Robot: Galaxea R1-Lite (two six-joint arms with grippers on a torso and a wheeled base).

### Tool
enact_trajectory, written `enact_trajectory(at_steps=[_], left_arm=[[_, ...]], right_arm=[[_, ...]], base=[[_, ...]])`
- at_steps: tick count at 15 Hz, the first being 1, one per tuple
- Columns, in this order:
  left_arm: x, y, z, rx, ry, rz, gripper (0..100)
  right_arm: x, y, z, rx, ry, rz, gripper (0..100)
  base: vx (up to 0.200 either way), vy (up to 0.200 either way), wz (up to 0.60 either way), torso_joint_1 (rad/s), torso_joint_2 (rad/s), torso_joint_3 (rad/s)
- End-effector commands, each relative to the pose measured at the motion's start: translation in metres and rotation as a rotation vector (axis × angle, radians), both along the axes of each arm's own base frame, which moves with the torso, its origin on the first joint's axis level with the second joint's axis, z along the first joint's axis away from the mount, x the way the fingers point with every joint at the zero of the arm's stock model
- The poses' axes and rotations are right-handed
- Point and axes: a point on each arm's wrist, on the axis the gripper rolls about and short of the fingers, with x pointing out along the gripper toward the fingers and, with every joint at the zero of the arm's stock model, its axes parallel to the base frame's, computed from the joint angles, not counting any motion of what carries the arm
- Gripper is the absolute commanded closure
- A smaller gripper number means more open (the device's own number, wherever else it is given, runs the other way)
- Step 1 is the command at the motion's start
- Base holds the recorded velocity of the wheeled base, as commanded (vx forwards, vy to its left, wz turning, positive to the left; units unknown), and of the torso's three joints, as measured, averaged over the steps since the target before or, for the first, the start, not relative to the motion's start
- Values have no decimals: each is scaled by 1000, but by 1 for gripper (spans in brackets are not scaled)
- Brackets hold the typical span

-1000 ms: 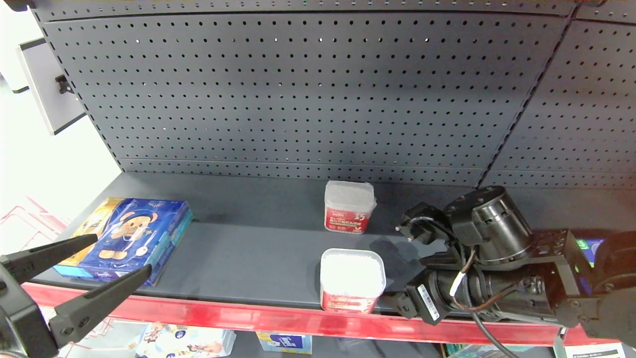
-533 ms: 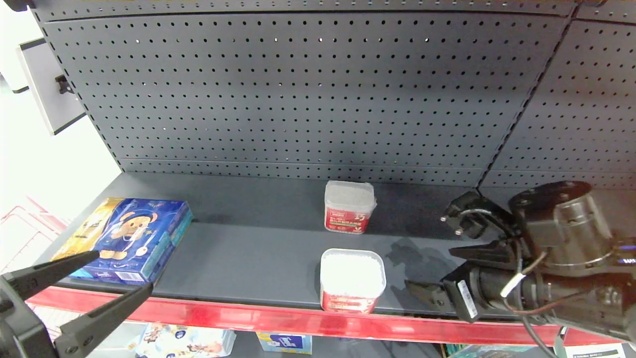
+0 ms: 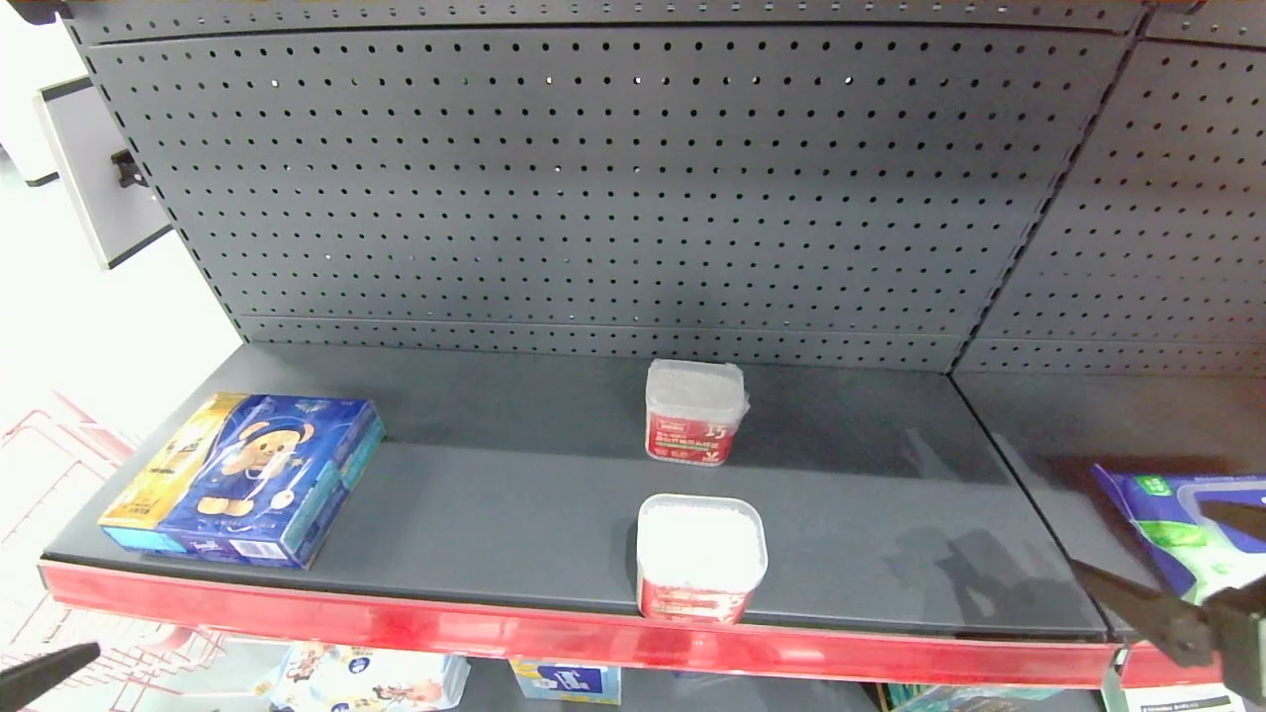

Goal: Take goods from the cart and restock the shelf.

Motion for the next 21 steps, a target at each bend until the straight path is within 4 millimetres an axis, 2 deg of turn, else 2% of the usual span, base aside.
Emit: enact_trajectory(at_steps=[1, 3, 4, 6, 7, 9, 10, 12, 13, 14, 15, 16, 17, 19, 21], left_arm=[[-47, 14, -4, -1, -40, 34, 0], [-65, 19, -12, 11, 4, 26, 0], [-71, 21, -21, 11, -7, 10, 0], [-71, 21, -24, 8, -35, 20, 0], [-68, 21, -25, 13, -68, 71, 0], [-61, 21, -34, 35, -136, 180, 0], [-58, 21, -41, 27, -201, 219, 0], [-58, 21, -55, -8, -291, 216, 0], [-63, 23, -70, -38, -355, 181, 0], [-64, 22, -71, -48, -363, 161, 0], [-63, 22, -71, -52, -375, 153, 0], [-62, 22, -71, -53, -387, 161, 0], [-61, 23, -71, -32, -388, 247, 0], [-60, 21, -71, -5, -372, 390, 0], [-61, 19, -71, 3, -374, 437, 0]], right_arm=[[-73, -37, 8, 21, -125, -218, 0], [-100, -43, 3, 9, -96, -262, 0], [-121, -46, -7, 2, -74, -292, 0], [-134, -46, -16, -1, -71, -348, 0], [-138, -42, -17, -13, -35, -446, 0], [-137, -35, -23, -12, 13, -567, 0], [-135, -34, -31, 18, 22, -517, 0], [-128, -32, -46, 96, -81, -376, 0], [-116, -31, -67, 140, -177, -254, 0], [-112, -31, -80, 150, -218, -225, 0], [-110, -31, -110, 152, -309, -190, 0], [-108, -31, -114, 156, -354, -196, 0], [-107, -32, -108, 165, -432, -226, 0], [-106, -32, -110, 183, -406, -190, 0], [-107, -31, -115, 219, -343, -114, 0]], base=[[0, 0, 0, 0, 0, 0], [0, 0, 0, 0, 0, 0], [0, 0, 0, 0, 0, 0], [0, 0, 0, 0, 0, 0], [0, 0, 0, 0, 0, 0], [0, 0, 0, 0, 0, 0], [0, 0, 0, 0, 0, 0], [0, 0, 0, 0, 0, 0], [0, 0, 0, 0, 0, 0], [0, 0, 0, 0, 0, 0], [0, 0, 0, 0, 0, 0], [0, 0, 0, 0, 0, 0], [0, 0, 0, 0, 0, 0], [0, 0, 0, 0, 0, 0], [0, 0, 0, 0, 0, 0]])
